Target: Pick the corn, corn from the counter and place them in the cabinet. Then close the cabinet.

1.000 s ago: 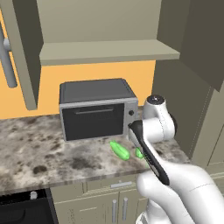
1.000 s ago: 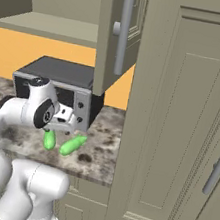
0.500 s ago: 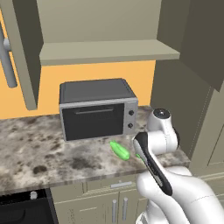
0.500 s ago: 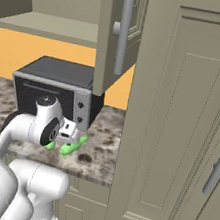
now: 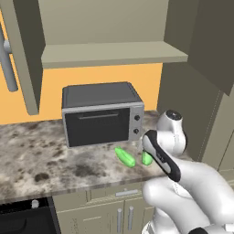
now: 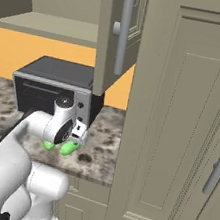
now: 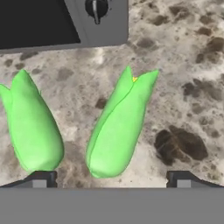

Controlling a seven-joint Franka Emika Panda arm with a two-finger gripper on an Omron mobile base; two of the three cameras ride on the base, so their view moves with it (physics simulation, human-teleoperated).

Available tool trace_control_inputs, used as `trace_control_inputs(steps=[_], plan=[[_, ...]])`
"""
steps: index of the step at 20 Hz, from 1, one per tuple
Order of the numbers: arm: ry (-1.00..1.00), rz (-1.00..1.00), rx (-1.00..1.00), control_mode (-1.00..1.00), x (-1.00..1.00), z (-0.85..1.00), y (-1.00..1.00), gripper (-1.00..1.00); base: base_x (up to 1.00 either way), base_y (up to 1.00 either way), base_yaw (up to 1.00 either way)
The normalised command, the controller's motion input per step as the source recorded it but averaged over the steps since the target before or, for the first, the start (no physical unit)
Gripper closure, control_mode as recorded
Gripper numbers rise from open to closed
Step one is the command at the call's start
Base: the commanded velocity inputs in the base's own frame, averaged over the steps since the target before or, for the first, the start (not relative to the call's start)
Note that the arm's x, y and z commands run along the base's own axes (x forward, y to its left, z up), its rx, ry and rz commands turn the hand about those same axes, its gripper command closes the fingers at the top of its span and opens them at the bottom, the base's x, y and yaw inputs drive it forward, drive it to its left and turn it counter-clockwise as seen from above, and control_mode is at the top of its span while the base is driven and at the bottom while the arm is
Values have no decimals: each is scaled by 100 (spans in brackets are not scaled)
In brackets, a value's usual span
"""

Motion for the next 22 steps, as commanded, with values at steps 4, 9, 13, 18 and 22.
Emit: trace_control_inputs(steps=[4,9,13,18,22], plan=[[9,-6,4,-100,8,-86,0,-100,0,0,0],[16,-6,1,-100,0,-97,1,-100,0,0,0],[5,0,0,-100,3,-95,23,100,0,0,0],[-12,0,-5,-100,-12,-54,28,100,0,0,0],[-47,0,-1,-100,-94,7,8,100,0,0,0]])
